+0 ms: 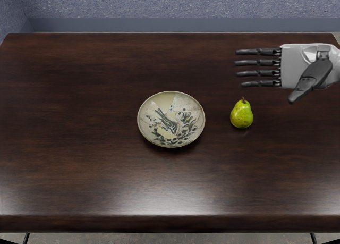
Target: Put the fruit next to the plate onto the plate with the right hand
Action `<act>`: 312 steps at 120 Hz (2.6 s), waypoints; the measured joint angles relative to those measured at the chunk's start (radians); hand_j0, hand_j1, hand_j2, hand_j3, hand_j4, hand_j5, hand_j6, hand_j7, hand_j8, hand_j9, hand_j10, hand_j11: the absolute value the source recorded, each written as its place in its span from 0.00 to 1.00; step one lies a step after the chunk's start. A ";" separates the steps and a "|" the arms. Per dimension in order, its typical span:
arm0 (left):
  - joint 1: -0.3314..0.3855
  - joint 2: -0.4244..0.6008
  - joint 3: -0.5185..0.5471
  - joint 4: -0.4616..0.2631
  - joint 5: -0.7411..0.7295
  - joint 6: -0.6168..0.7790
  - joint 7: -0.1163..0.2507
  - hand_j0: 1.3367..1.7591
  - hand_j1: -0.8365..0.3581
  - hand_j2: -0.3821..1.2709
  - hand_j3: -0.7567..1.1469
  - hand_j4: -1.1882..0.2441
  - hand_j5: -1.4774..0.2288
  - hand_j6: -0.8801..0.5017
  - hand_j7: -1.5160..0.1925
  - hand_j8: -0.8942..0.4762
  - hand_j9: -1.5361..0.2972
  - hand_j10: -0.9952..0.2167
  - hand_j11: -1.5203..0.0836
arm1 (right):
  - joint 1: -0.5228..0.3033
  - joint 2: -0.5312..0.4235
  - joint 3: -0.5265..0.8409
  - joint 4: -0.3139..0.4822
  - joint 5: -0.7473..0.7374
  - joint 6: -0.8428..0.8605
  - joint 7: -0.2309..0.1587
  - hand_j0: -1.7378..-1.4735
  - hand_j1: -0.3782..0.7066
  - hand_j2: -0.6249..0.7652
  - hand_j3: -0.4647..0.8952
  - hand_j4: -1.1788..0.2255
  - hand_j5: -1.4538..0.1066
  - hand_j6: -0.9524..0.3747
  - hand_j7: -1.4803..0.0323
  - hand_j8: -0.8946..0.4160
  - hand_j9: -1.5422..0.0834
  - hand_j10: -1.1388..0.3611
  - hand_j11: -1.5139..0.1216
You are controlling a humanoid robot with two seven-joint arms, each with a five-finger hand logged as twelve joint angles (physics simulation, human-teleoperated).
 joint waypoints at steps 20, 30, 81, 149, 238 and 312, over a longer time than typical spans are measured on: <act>0.000 0.000 0.000 0.000 0.000 0.000 0.000 0.76 0.99 0.23 0.40 0.83 0.87 0.64 0.89 0.65 0.84 0.82 0.95 | 0.005 0.002 -0.005 -0.001 0.000 0.000 0.000 0.30 0.06 0.45 0.34 0.82 0.91 0.70 0.96 0.67 0.93 0.74 0.91; 0.000 0.000 0.001 0.000 0.000 0.000 0.000 0.76 0.99 0.23 0.40 0.83 0.87 0.64 0.89 0.65 0.84 0.82 0.95 | 0.008 0.002 -0.007 -0.001 -0.003 0.000 0.000 0.30 0.06 0.45 0.34 0.82 0.91 0.70 0.96 0.67 0.93 0.74 0.91; 0.000 0.000 0.001 0.000 0.000 0.000 0.000 0.76 0.99 0.23 0.40 0.83 0.87 0.64 0.89 0.65 0.84 0.82 0.95 | 0.366 0.139 -0.257 0.001 -0.290 -0.010 0.000 0.30 0.06 0.45 0.34 0.82 0.91 0.70 0.96 0.66 0.93 0.74 0.91; 0.000 0.000 0.001 0.000 0.000 0.000 0.000 0.76 0.99 0.23 0.40 0.83 0.87 0.64 0.89 0.65 0.84 0.82 0.95 | 0.861 0.460 -0.908 0.021 -0.476 -0.476 0.000 0.30 0.06 0.45 0.34 0.82 0.91 0.70 0.96 0.66 0.93 0.74 0.90; -0.001 0.000 0.001 0.000 0.000 0.000 0.000 0.76 0.99 0.23 0.40 0.83 0.87 0.64 0.89 0.65 0.84 0.82 0.95 | 0.962 0.664 -1.247 0.290 -0.522 -1.123 0.000 0.30 0.06 0.45 0.34 0.82 0.91 0.70 0.95 0.66 0.93 0.74 0.90; -0.009 0.000 0.002 0.001 0.000 0.000 0.000 0.76 0.99 0.23 0.40 0.83 0.87 0.64 0.89 0.65 0.84 0.82 0.95 | 0.812 0.799 -1.286 0.183 -0.521 -1.222 0.000 0.30 0.19 0.43 0.34 0.73 0.81 0.60 0.85 0.57 0.83 0.66 0.81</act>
